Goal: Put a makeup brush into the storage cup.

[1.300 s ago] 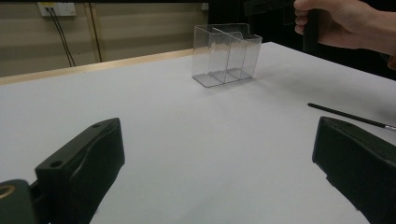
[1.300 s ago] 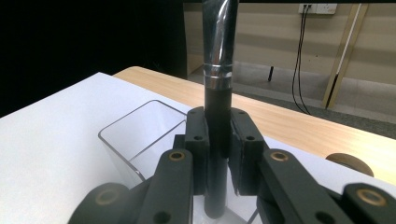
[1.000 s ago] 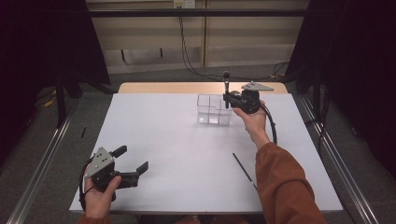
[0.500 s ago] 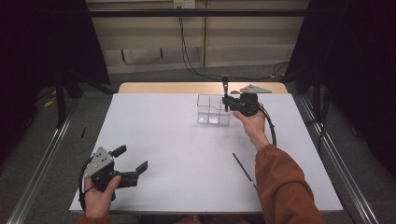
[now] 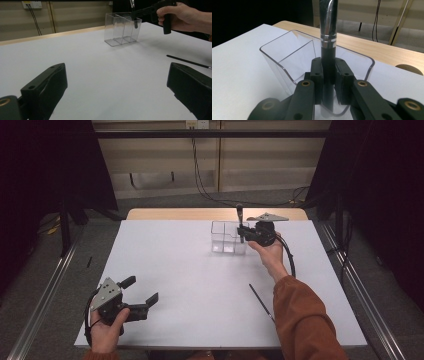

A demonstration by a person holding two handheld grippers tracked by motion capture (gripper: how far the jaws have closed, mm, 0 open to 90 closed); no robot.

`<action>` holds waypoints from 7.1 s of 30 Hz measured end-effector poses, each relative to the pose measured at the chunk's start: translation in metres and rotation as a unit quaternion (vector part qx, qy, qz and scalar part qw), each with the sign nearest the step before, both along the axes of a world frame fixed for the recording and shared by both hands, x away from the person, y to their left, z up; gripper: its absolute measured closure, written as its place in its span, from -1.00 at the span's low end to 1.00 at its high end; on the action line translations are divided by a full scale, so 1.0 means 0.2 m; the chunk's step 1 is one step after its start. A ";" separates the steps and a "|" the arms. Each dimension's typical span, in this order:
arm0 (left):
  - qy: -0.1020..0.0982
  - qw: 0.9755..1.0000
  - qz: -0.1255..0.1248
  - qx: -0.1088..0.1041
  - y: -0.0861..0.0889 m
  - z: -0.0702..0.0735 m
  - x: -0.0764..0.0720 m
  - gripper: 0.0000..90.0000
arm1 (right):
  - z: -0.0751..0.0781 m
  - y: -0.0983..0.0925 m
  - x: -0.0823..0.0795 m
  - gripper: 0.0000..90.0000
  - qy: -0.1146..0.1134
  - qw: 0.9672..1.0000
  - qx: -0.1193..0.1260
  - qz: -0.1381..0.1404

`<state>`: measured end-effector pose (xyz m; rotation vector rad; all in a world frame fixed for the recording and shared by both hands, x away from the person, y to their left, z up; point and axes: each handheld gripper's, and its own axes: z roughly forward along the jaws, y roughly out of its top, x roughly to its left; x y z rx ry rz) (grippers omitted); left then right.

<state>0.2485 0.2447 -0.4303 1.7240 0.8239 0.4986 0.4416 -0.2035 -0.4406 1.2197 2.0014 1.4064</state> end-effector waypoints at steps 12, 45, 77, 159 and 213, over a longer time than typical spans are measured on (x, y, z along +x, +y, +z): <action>-0.002 1.000 -0.003 0.009 -0.01 0.00 0.00 -0.94 | -0.02 0.00 -0.01 0.67 -0.003 1.000 -0.001 -0.009; -0.002 1.000 -0.005 0.009 -0.01 0.00 0.00 -0.93 | 0.06 -0.12 -0.19 -0.87 -0.028 0.998 0.057 -0.011; -0.002 1.000 0.001 0.006 0.01 0.00 -0.01 -0.93 | 0.07 -0.24 -0.54 -0.98 -0.039 0.998 0.040 -0.013; -0.004 1.000 0.010 0.003 0.00 0.00 -0.05 -0.94 | -0.04 -0.31 -1.01 -0.97 -0.024 1.000 0.002 0.011; -0.003 1.000 0.010 0.009 -0.01 -0.01 -0.03 -0.94 | 0.00 -0.08 -0.80 -0.91 0.292 0.910 -0.256 0.146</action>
